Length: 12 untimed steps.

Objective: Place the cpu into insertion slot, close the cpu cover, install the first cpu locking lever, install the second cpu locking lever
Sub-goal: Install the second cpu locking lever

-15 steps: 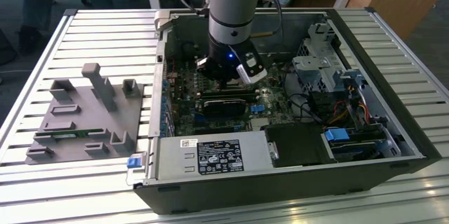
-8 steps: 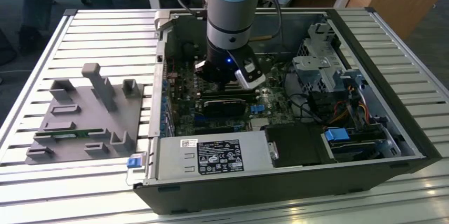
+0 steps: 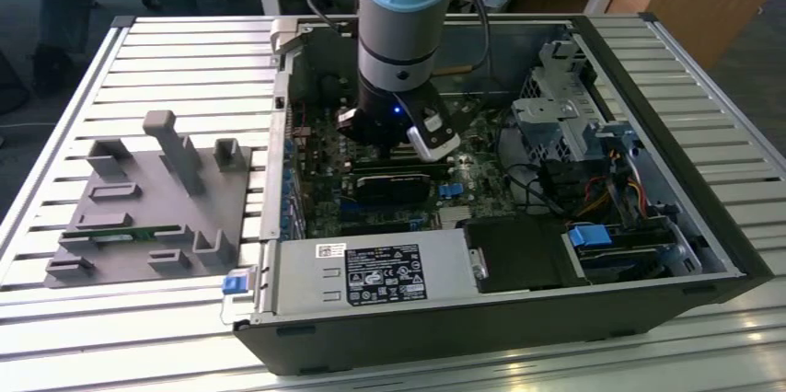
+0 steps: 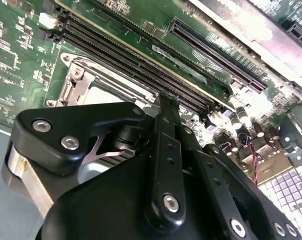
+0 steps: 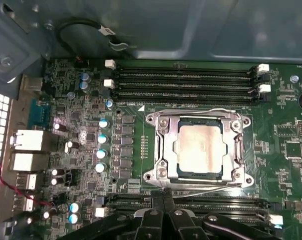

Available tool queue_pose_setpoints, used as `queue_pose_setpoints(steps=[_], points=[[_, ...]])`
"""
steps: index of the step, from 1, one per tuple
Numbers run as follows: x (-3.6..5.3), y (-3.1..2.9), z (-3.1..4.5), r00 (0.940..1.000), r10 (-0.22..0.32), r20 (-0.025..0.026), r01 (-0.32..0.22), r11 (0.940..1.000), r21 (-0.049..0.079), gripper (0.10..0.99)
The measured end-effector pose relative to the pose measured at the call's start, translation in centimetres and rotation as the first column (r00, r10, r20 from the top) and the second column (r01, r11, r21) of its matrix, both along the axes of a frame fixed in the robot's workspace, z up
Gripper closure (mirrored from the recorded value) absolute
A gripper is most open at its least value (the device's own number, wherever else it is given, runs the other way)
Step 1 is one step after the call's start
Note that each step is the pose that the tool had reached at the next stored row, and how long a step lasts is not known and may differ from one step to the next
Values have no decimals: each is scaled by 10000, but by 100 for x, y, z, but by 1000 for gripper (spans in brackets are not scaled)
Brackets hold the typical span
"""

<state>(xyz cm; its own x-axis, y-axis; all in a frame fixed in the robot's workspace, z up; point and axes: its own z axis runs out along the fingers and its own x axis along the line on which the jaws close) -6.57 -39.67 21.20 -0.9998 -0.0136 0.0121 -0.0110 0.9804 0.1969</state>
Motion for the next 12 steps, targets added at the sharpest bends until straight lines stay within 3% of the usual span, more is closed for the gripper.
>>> queue_pose_setpoints(steps=[12], points=[[-32, -19, -126, 10000, 1, 0, -1, 9995, 316, 980]])
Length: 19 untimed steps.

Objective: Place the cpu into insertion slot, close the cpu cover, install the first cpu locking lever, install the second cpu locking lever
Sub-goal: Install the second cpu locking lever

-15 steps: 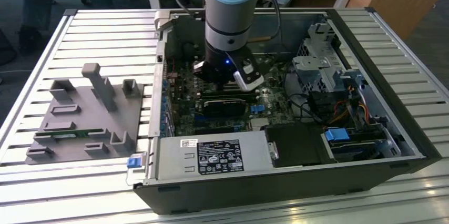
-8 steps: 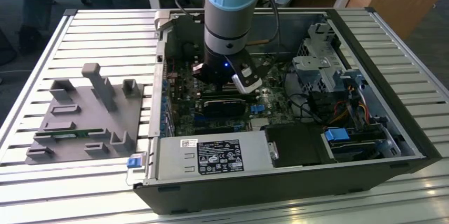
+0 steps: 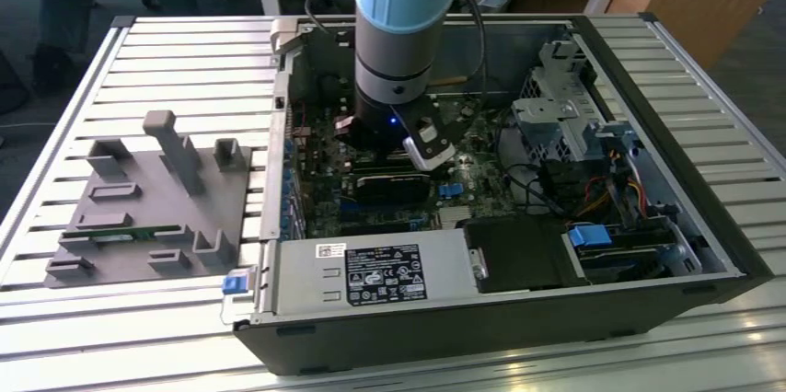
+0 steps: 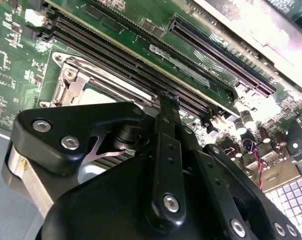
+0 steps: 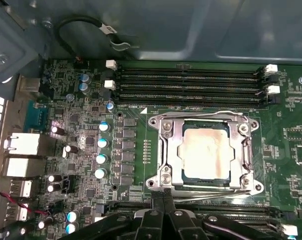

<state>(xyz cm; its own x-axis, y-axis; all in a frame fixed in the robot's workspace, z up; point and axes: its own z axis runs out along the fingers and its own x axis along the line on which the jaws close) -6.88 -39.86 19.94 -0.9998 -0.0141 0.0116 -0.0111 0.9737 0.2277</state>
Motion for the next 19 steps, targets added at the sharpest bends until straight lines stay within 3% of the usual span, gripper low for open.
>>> queue_pose_setpoints(steps=[4, 9, 16, 19], points=[[-4, -2, -25, 10000, -2, -1, 2, 9998, 194, 980], [-17, -3, -47, 10000, -2, -1, 2, 9984, 574, 980], [-59, -2, -87, 10000, -1, 0, 1, 9958, 914, 980], [-74, -2, -94, 10000, 0, 0, 0, 9951, 991, 980]])
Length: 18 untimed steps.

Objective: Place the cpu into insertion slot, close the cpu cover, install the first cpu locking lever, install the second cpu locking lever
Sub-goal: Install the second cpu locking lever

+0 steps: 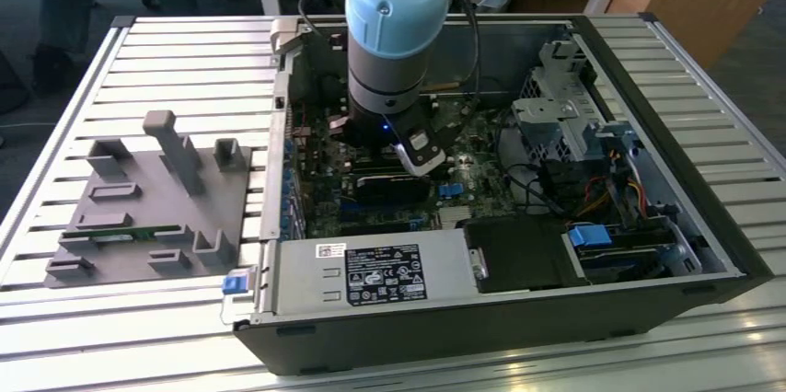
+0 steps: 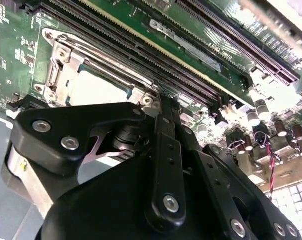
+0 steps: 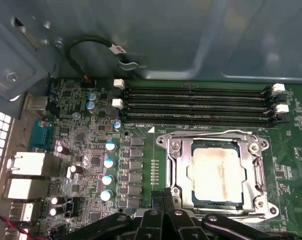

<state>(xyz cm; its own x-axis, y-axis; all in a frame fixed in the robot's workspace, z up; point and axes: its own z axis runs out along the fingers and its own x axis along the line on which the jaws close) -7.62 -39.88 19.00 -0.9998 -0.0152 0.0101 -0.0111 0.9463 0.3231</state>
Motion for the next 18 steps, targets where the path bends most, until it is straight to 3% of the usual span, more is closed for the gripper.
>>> queue_pose_setpoints(steps=[12, 18], points=[[-13, 0, -25, 10000, -1, 0, 1, 10000, 59, 980], [-13, 2, 111, 10000, -1, -1, 1, 10000, 63, 980]])
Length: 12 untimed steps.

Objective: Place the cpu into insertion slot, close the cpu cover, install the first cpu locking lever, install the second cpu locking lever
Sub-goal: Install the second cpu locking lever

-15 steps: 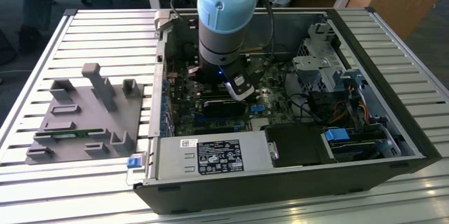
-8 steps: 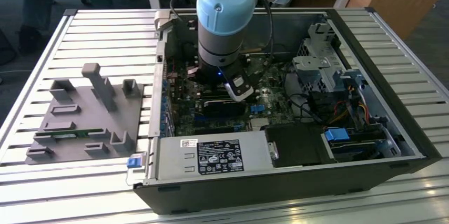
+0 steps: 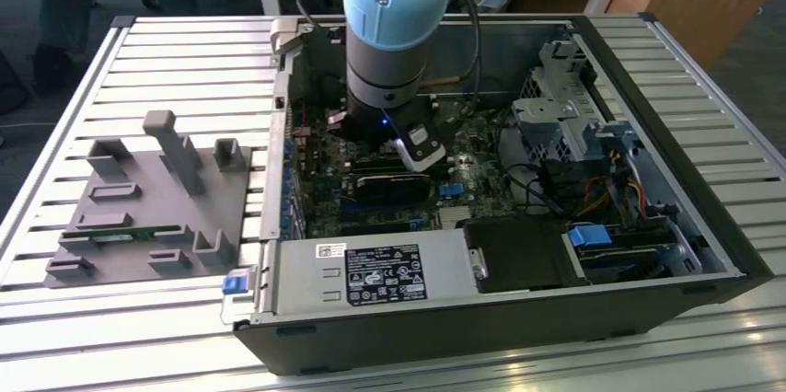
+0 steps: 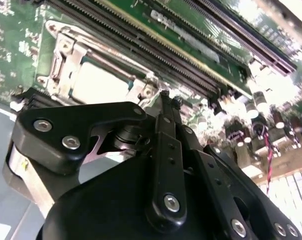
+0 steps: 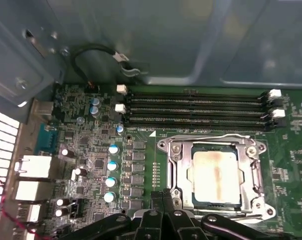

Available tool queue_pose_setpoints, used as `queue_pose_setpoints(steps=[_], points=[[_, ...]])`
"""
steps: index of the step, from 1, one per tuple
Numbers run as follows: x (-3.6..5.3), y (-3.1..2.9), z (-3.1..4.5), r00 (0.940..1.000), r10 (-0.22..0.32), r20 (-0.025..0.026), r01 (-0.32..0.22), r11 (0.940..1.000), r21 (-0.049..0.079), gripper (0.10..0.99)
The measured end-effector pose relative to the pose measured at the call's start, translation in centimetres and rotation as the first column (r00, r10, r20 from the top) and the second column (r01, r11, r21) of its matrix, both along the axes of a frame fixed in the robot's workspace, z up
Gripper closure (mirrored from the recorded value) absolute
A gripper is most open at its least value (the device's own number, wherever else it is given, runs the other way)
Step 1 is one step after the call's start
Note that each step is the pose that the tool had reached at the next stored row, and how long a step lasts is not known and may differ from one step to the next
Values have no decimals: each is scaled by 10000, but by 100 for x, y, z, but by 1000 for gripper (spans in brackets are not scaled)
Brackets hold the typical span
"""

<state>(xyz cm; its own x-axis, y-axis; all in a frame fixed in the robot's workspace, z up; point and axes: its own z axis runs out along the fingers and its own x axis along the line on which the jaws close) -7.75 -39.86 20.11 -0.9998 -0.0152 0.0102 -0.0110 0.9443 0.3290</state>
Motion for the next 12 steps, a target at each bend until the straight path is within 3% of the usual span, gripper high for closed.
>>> queue_pose_setpoints(steps=[6, 12], points=[[0, 2, 120, 10000, 0, 0, 0, 10000, 1, 980], [0, 3, 147, 10000, 0, 2, 0, 10000, 4, 980]])
